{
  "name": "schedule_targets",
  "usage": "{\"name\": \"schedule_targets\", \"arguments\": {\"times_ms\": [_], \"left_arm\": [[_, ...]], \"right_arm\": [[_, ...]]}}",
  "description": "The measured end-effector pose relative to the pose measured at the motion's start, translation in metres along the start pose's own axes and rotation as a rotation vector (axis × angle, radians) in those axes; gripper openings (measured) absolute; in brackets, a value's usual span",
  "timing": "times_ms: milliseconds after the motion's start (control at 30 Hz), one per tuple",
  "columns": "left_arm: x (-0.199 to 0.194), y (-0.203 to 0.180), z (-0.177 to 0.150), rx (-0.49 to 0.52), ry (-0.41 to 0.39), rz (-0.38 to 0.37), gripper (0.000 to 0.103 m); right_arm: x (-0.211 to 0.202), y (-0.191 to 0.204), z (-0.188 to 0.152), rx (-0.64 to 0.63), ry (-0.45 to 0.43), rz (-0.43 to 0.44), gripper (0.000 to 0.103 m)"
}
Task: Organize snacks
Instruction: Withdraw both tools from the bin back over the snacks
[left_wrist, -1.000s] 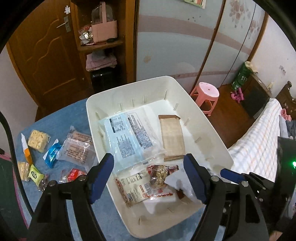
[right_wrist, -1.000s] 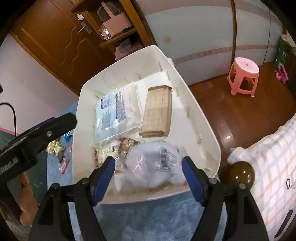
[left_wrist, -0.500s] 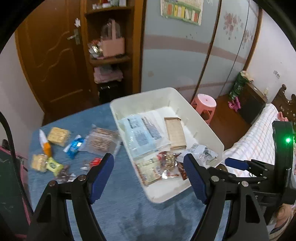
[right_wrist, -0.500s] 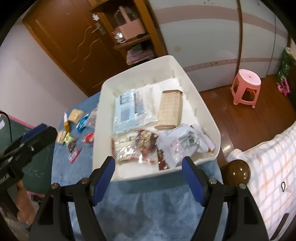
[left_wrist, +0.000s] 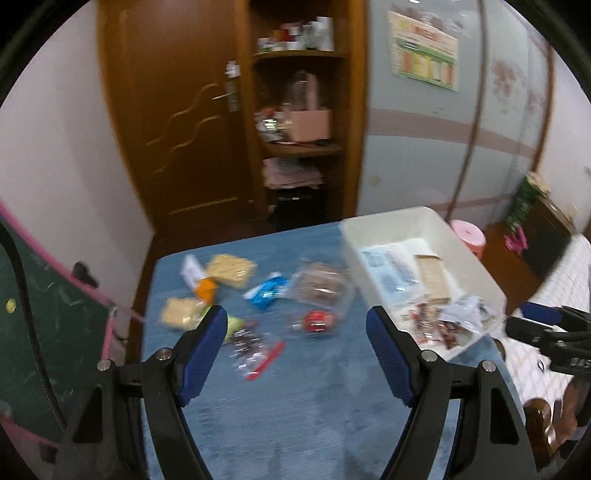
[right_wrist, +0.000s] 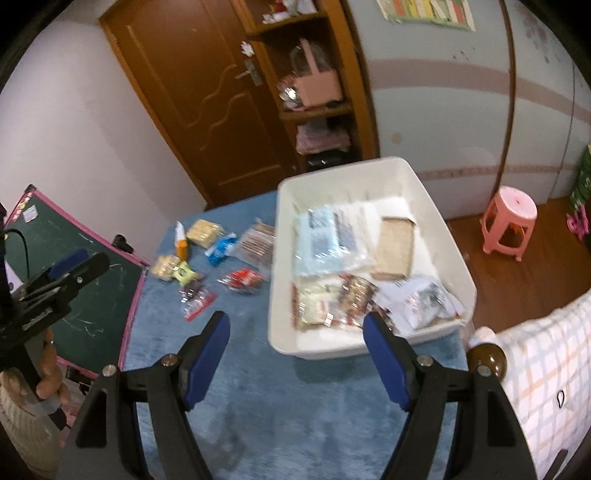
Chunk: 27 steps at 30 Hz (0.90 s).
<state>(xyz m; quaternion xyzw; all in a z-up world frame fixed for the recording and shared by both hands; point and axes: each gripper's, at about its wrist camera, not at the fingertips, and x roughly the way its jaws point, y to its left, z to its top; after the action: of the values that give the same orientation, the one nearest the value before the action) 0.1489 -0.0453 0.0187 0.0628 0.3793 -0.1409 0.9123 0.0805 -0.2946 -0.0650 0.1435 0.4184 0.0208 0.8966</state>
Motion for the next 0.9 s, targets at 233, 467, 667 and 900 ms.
{"name": "schedule_targets", "arguments": {"times_ms": [233, 467, 667, 900], "left_arm": [[-0.015, 0.082, -0.001, -0.088, -0.032, 0.118, 0.077], [-0.024, 0.123, 0.013, -0.092, -0.090, 0.190, 0.077], [-0.012, 0.144, 0.038, -0.086, -0.043, 0.220, 0.077], [0.039, 0.178, 0.062, -0.141, 0.045, 0.245, 0.077]], "right_arm": [[-0.007, 0.049, 0.019, -0.072, -0.084, 0.037, 0.075], [-0.002, 0.095, 0.047, -0.134, -0.101, 0.075, 0.075], [0.014, 0.134, 0.076, -0.221, -0.084, 0.032, 0.075], [0.046, 0.176, 0.105, -0.298, -0.088, 0.024, 0.075]]}}
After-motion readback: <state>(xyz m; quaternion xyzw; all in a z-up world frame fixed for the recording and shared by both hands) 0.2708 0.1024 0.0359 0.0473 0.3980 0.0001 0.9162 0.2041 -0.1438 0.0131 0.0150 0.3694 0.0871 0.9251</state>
